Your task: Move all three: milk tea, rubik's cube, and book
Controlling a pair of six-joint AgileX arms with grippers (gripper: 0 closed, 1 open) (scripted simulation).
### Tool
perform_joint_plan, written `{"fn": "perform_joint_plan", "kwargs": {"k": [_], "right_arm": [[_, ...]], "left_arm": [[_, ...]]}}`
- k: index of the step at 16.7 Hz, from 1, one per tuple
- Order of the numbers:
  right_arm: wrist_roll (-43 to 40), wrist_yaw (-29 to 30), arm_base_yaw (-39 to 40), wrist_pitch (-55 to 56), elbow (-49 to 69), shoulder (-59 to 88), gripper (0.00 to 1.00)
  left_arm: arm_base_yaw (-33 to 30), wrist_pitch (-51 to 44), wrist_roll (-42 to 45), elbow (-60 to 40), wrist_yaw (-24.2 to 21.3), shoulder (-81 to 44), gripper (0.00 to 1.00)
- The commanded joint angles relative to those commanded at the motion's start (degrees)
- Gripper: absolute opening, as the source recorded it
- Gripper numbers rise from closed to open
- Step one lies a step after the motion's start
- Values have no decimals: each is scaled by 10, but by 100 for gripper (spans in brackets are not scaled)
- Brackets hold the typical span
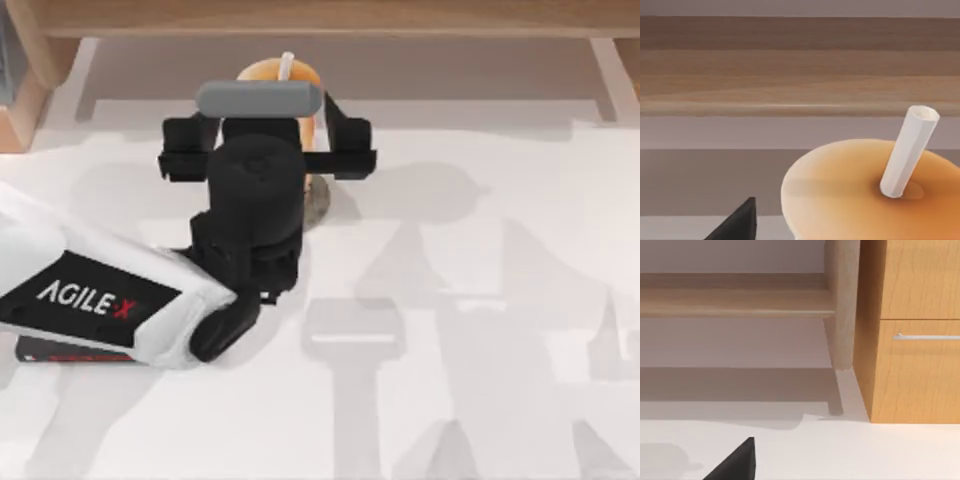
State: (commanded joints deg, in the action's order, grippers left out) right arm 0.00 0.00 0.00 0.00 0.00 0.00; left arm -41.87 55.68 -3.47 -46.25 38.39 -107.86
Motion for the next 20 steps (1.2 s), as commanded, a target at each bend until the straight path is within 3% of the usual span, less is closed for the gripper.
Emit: {"fn": "perform_joint_plan", "kwargs": {"k": [6, 10, 15, 20], "right_arm": [[0, 0, 0, 0, 0, 0, 100], [0, 0, 0, 0, 0, 0, 100], [0, 0, 0, 0, 0, 0, 100], [0, 0, 0, 0, 0, 0, 100]], "left_arm": [[-1, -16, 5, -3, -2, 5, 100], [-6, -118, 33, -9, -7, 25, 100], [34, -365, 97, -33, -40, 49, 100], [146, -711, 175, -82, -112, 77, 100]]}}
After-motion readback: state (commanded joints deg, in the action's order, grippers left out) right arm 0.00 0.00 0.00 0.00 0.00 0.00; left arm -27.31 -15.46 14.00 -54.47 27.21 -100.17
